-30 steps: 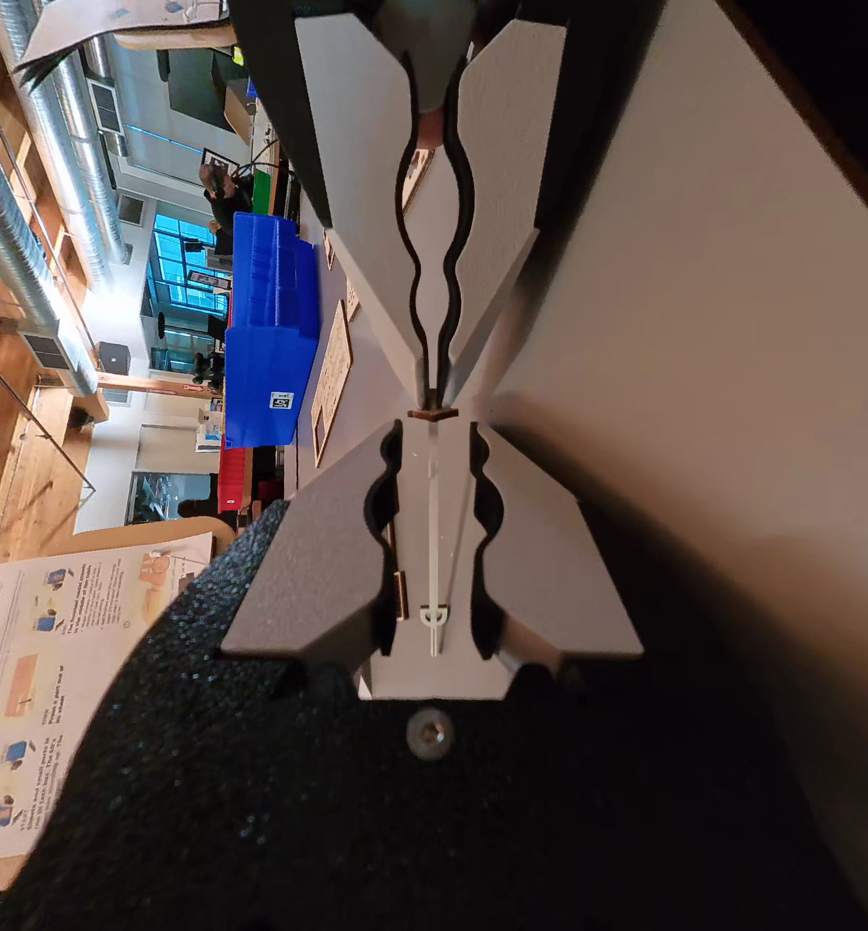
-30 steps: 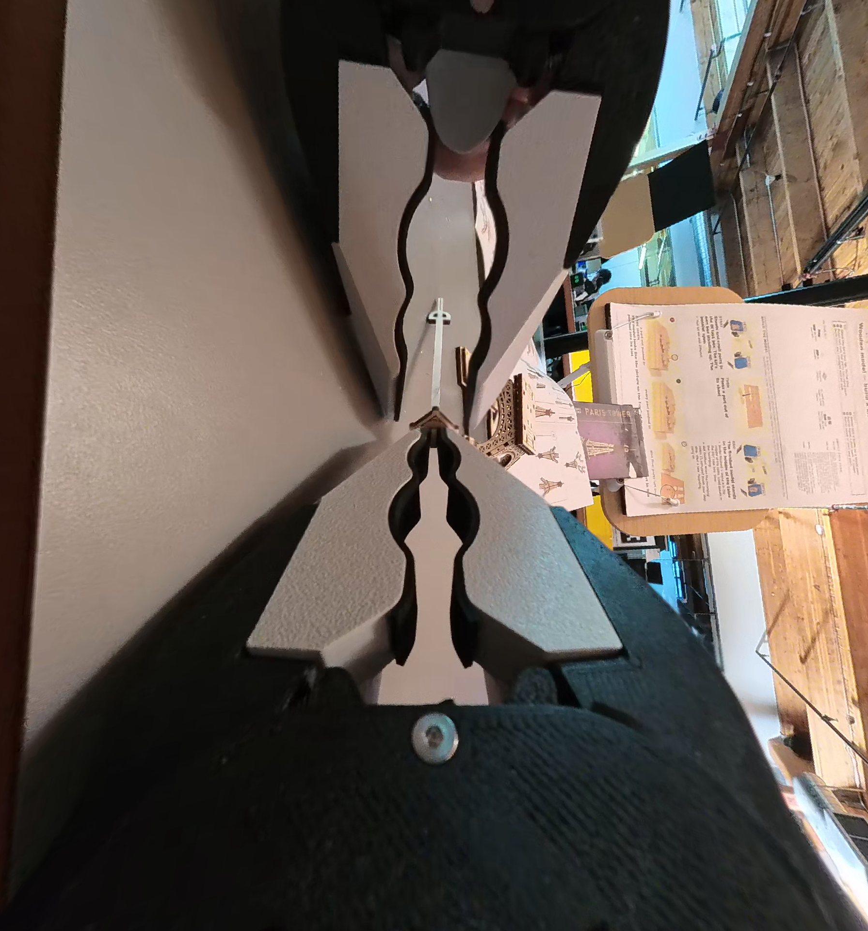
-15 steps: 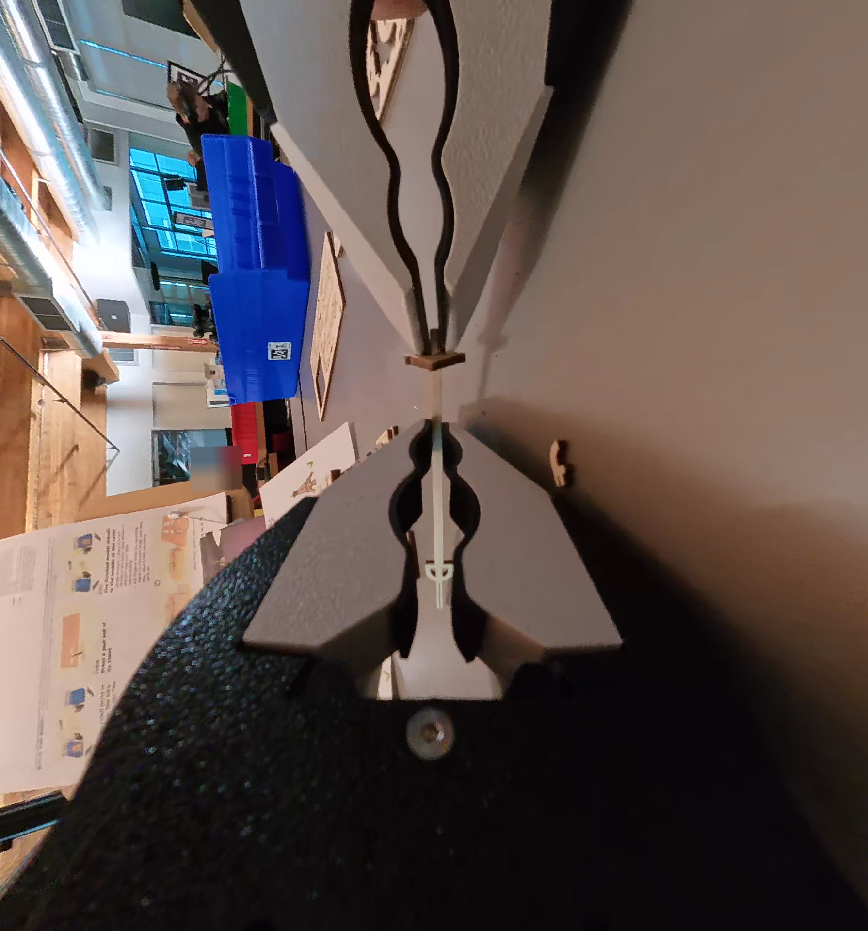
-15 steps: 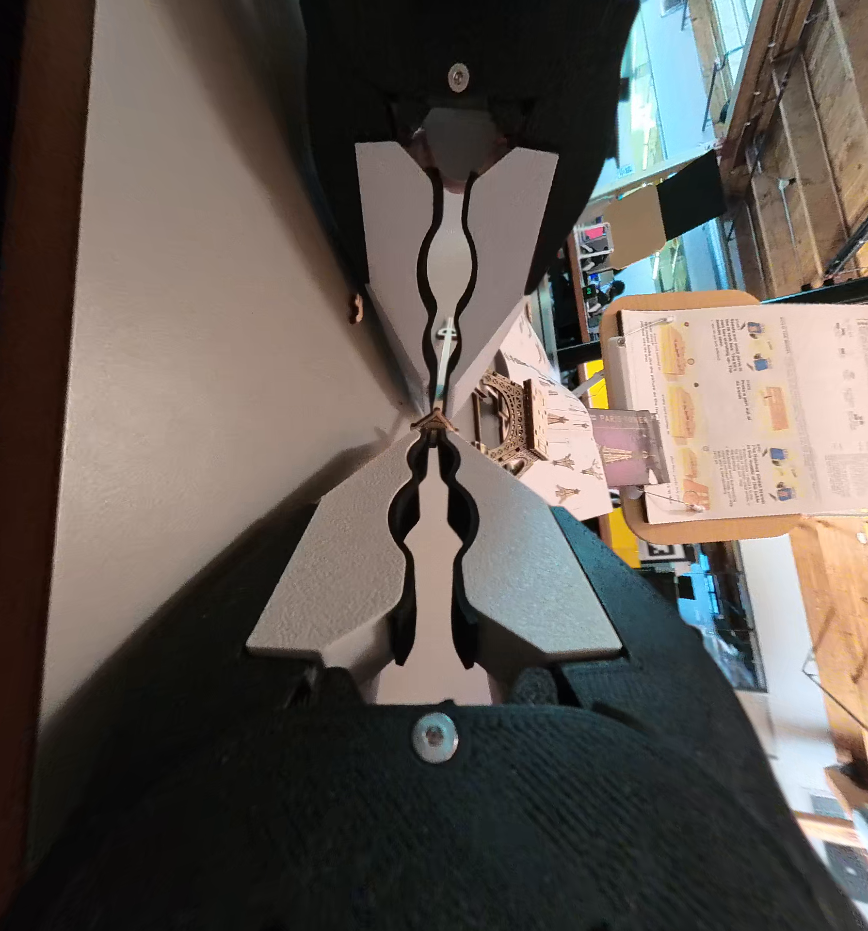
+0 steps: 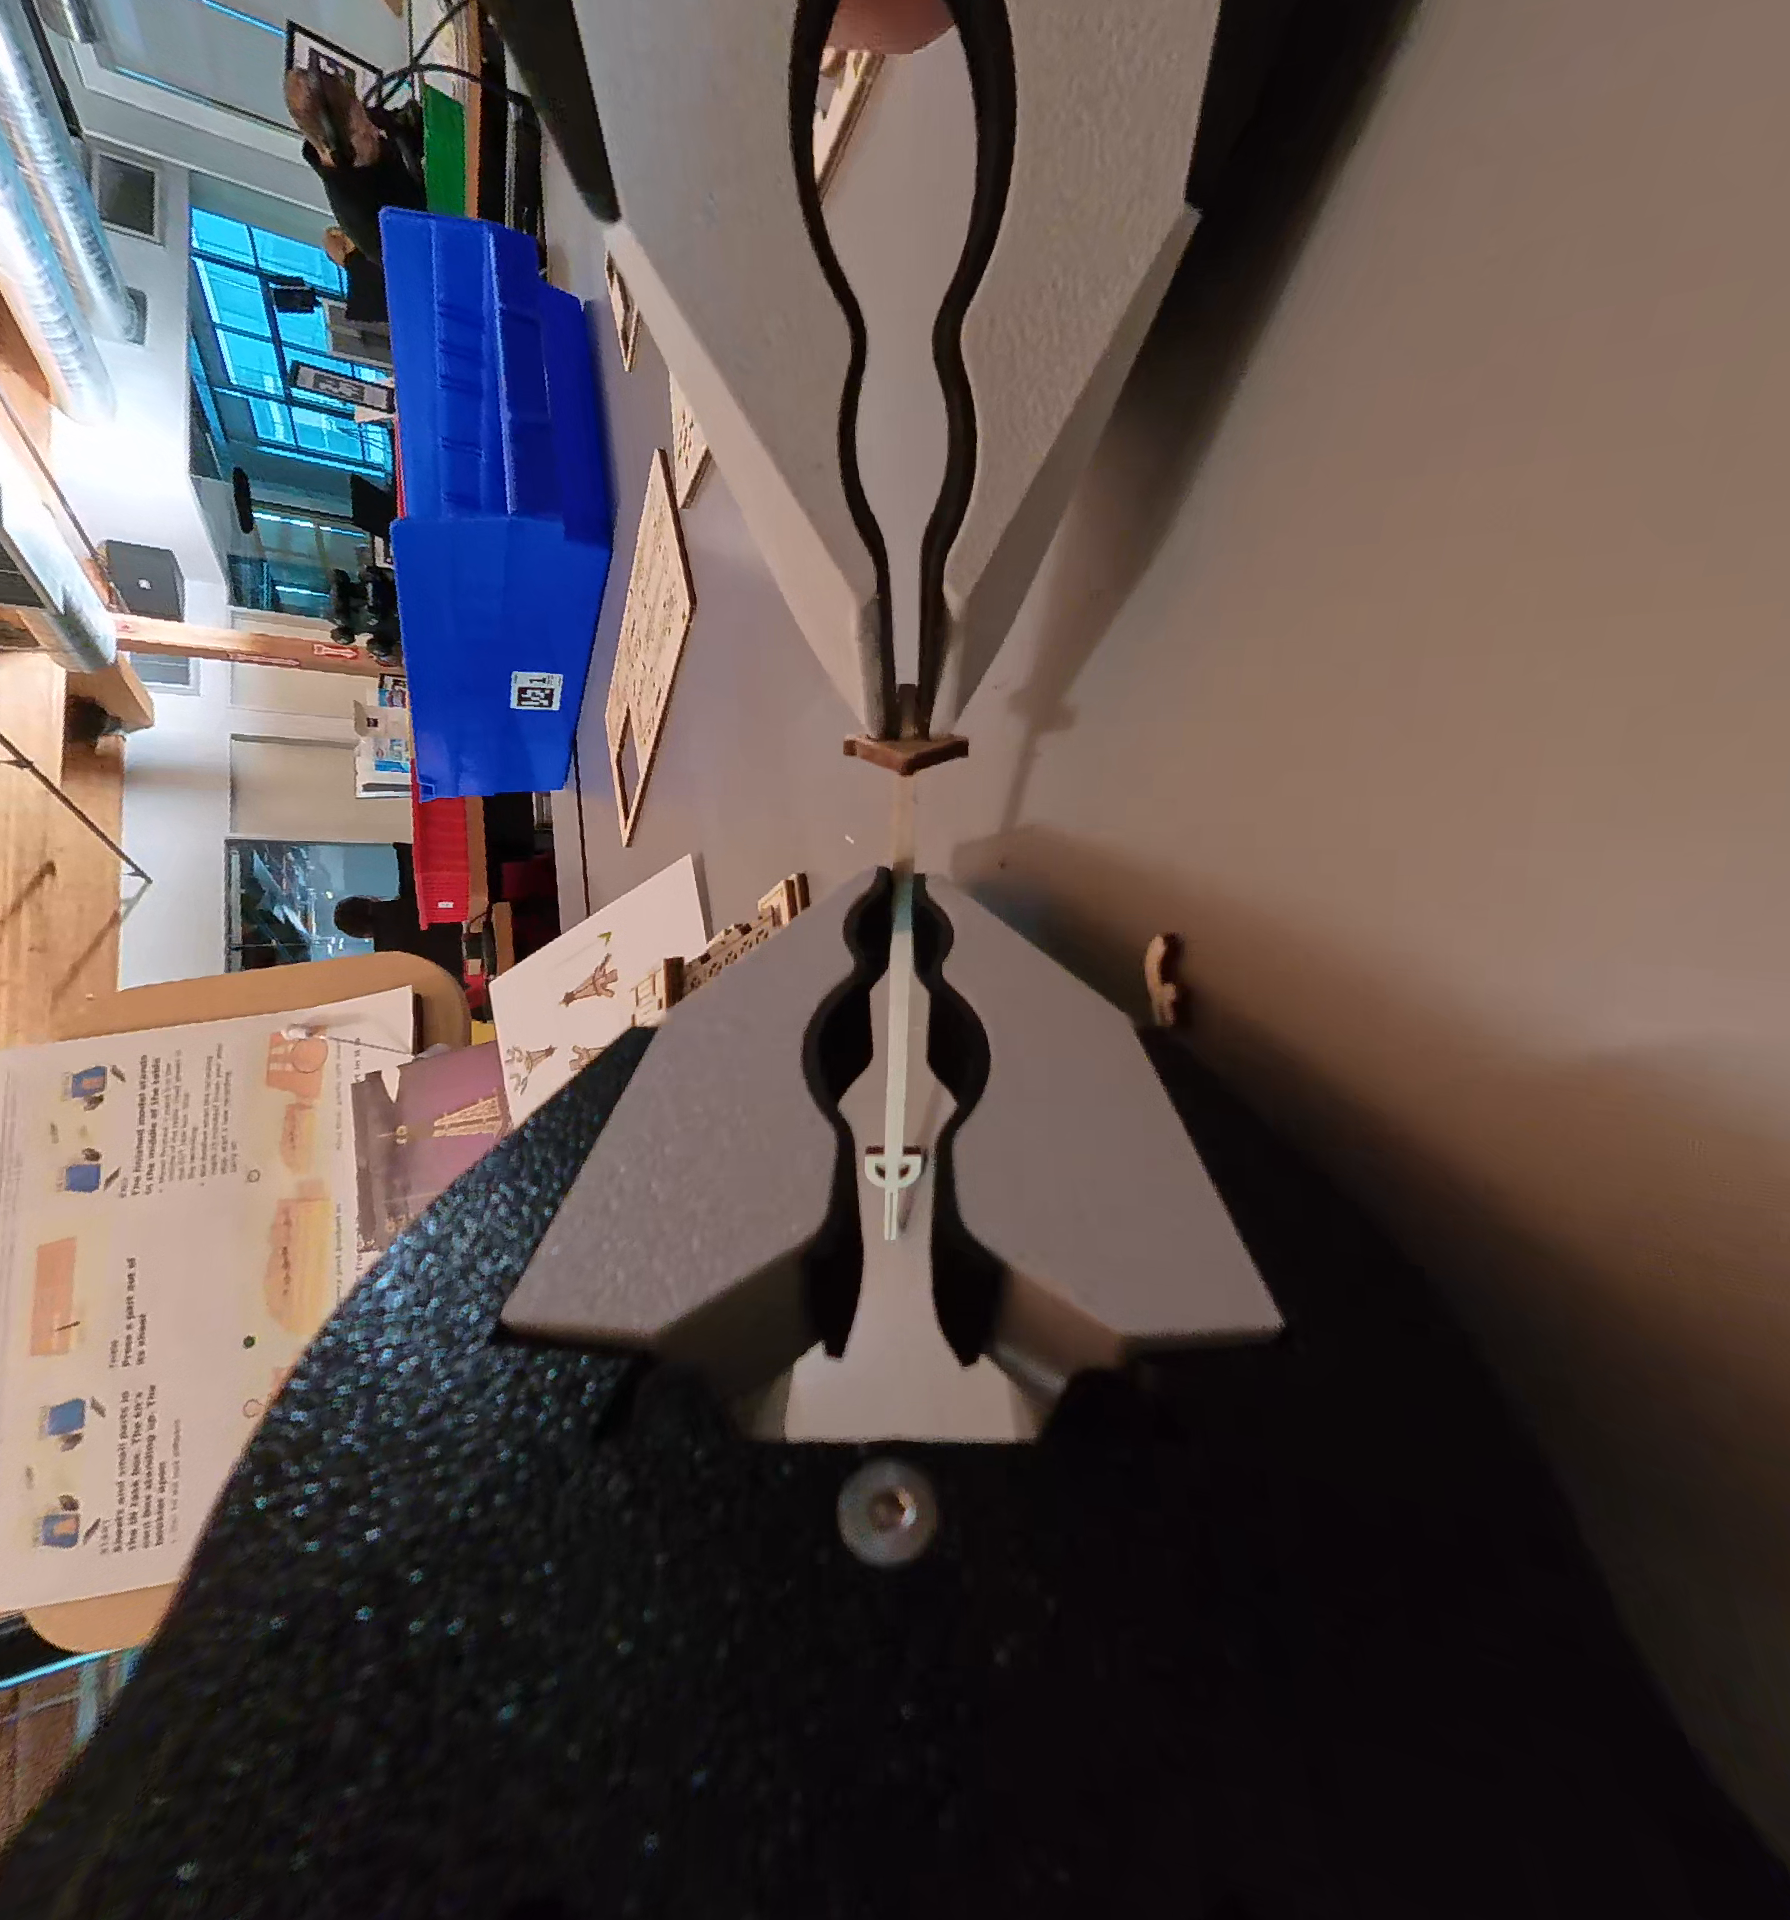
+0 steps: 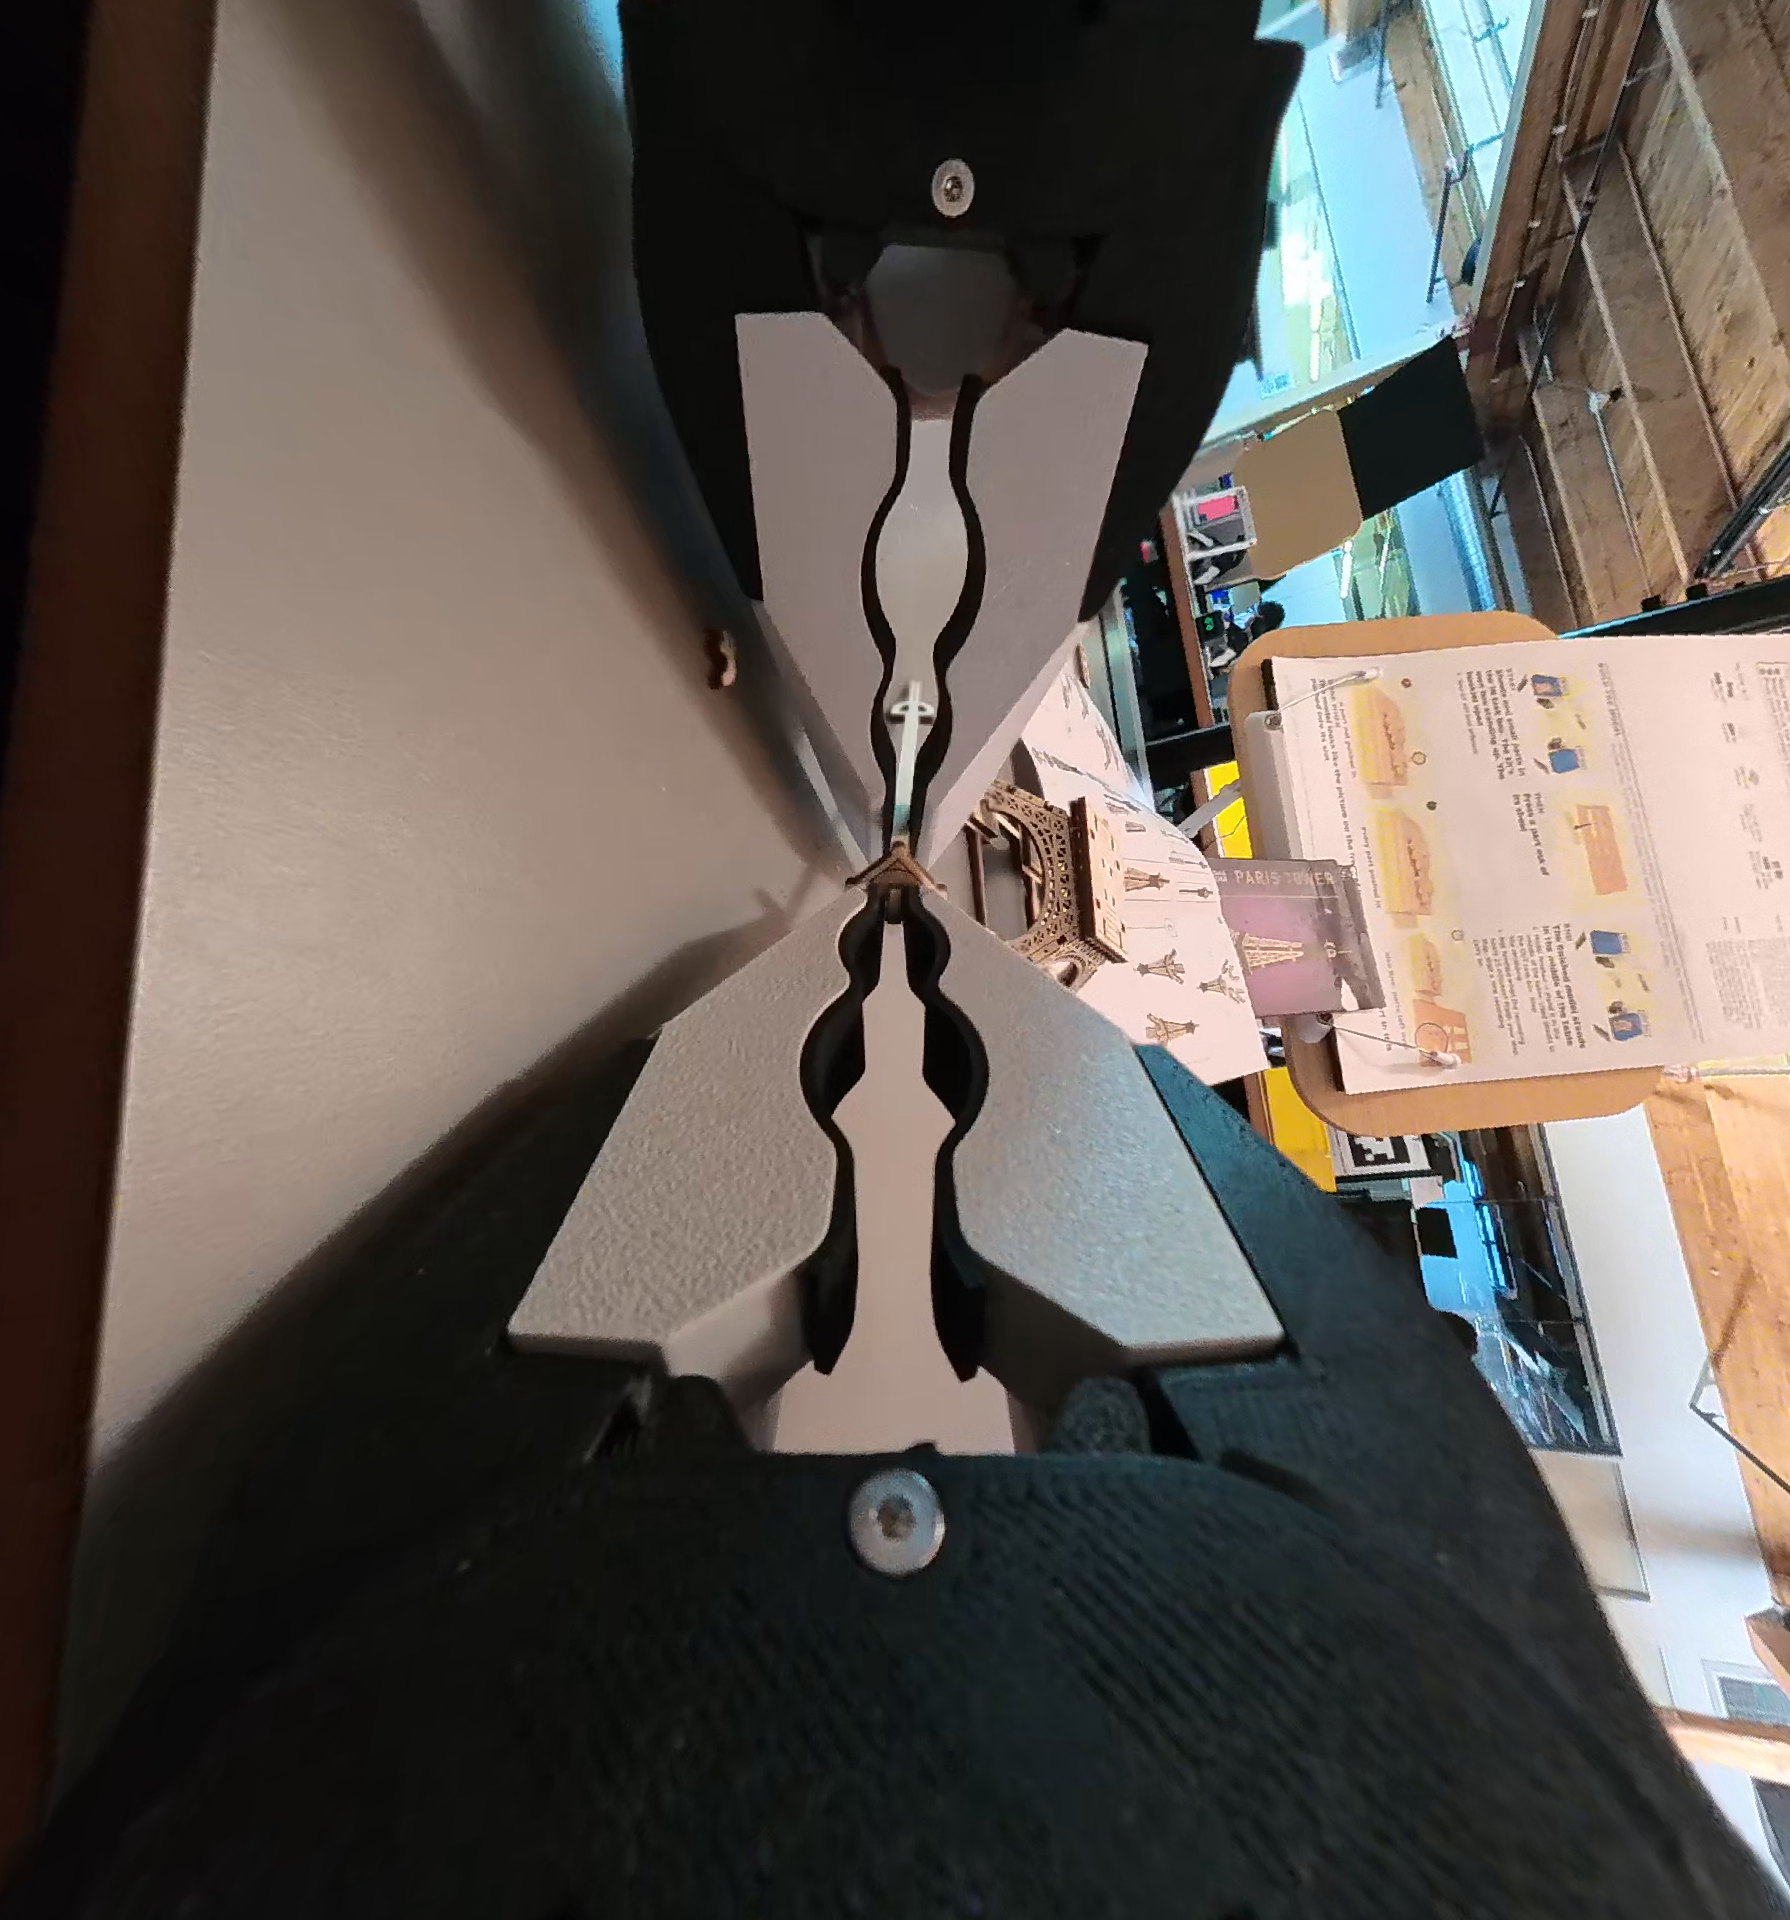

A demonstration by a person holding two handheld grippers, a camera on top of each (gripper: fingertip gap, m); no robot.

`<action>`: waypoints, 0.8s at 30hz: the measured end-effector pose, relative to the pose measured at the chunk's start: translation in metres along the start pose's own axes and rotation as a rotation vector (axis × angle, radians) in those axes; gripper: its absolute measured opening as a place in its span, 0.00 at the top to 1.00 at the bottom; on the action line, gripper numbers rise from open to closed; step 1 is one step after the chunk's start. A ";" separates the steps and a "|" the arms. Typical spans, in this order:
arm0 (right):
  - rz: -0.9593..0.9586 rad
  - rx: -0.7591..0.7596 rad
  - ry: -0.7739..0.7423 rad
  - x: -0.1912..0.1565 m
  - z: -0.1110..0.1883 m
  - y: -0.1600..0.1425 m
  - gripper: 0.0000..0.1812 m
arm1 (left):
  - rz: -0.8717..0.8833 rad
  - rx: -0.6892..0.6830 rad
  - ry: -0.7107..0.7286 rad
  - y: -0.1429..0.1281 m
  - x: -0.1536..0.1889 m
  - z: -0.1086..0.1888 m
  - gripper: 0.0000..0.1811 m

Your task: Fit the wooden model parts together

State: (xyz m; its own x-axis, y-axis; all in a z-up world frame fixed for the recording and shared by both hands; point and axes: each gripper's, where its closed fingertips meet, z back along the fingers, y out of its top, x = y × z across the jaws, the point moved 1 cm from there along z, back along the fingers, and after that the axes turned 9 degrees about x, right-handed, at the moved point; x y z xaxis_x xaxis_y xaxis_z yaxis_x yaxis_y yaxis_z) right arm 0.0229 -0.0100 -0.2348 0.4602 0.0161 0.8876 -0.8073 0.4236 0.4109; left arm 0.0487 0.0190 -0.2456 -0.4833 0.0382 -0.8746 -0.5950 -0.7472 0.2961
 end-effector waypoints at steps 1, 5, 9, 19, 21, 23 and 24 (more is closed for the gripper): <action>0.003 0.000 0.006 -0.001 0.000 0.000 1.00 | -0.010 0.000 0.000 0.000 0.001 0.000 1.00; -0.014 -0.002 0.023 -0.002 -0.001 0.000 1.00 | -0.006 0.000 -0.003 0.000 0.002 0.000 1.00; -0.003 -0.008 0.036 -0.004 -0.001 -0.001 1.00 | -0.018 -0.011 0.004 -0.001 0.002 -0.001 1.00; 0.001 0.000 -0.003 0.002 0.000 0.001 1.00 | 0.074 0.010 0.022 -0.002 -0.003 -0.001 1.00; 0.037 -0.008 -0.020 0.002 -0.001 0.000 1.00 | 0.057 0.012 0.029 -0.004 -0.005 -0.002 1.00; 0.058 -0.009 -0.039 0.004 -0.001 0.001 0.99 | 0.049 0.015 0.038 -0.003 -0.006 -0.001 1.00; 0.062 -0.003 -0.047 0.004 0.000 0.002 0.99 | 0.051 0.020 0.042 -0.003 -0.007 -0.001 1.00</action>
State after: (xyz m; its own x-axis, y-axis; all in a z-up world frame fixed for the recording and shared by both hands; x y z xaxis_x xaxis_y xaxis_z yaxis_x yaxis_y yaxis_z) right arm 0.0236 -0.0089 -0.2305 0.3921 0.0002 0.9199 -0.8323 0.4261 0.3546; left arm 0.0544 0.0203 -0.2410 -0.4860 -0.0282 -0.8735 -0.5833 -0.7338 0.3482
